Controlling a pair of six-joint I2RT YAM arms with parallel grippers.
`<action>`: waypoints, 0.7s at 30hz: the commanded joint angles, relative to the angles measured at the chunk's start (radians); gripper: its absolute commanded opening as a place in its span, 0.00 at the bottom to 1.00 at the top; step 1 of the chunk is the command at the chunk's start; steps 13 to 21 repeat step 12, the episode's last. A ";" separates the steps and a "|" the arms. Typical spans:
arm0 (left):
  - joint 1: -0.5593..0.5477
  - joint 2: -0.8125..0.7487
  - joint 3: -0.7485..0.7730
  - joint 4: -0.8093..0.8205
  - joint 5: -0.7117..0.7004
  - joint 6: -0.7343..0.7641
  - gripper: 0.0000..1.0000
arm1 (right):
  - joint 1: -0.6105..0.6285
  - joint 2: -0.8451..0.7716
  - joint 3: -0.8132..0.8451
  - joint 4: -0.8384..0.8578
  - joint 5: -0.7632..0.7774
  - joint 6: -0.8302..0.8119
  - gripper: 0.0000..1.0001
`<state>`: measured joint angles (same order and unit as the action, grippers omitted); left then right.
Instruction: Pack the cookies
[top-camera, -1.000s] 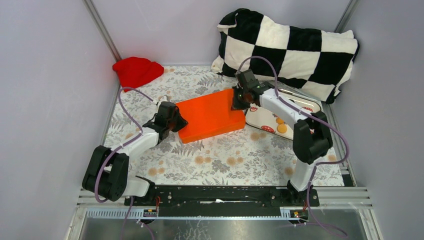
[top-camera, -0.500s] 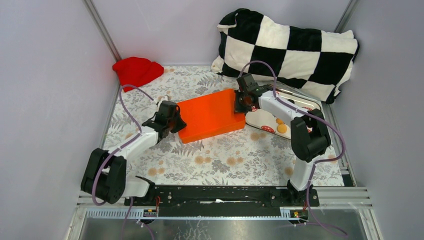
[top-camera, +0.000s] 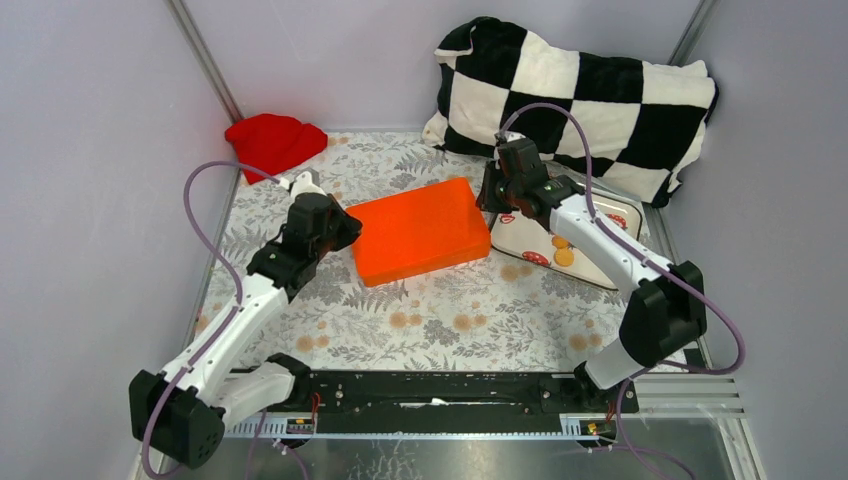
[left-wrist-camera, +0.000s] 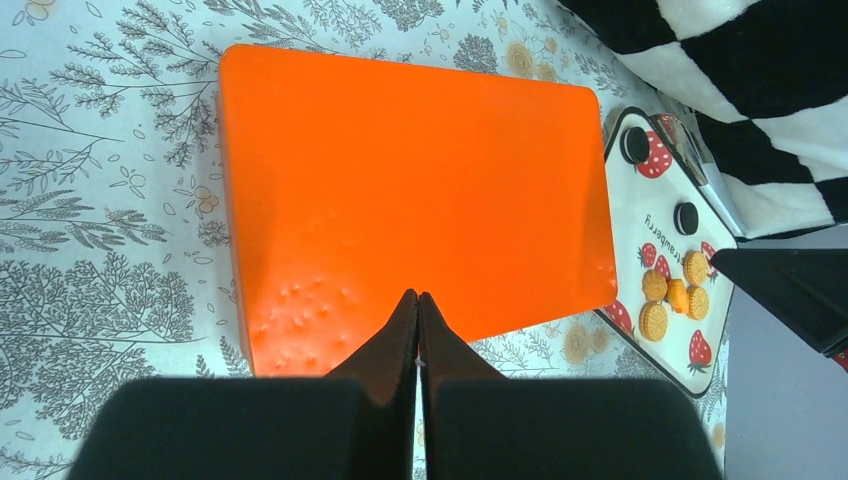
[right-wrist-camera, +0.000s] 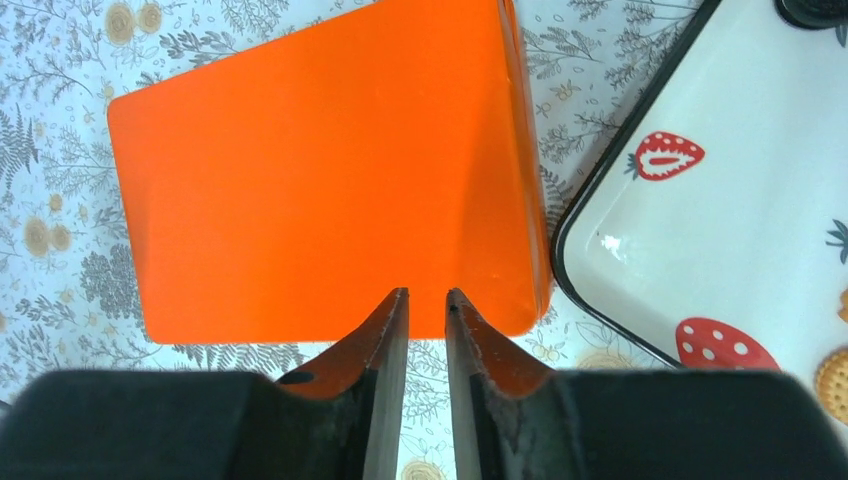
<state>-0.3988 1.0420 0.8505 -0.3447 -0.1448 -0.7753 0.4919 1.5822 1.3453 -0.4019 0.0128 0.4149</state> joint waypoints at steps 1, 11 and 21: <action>-0.012 -0.049 -0.030 -0.046 -0.050 0.016 0.00 | 0.006 -0.084 -0.065 0.026 0.040 -0.007 0.28; -0.012 -0.048 -0.024 -0.054 -0.051 0.021 0.00 | 0.006 -0.091 -0.071 -0.034 0.085 -0.036 0.52; -0.012 -0.049 -0.024 -0.057 -0.052 0.021 0.00 | 0.005 -0.100 -0.081 -0.024 0.092 -0.033 0.62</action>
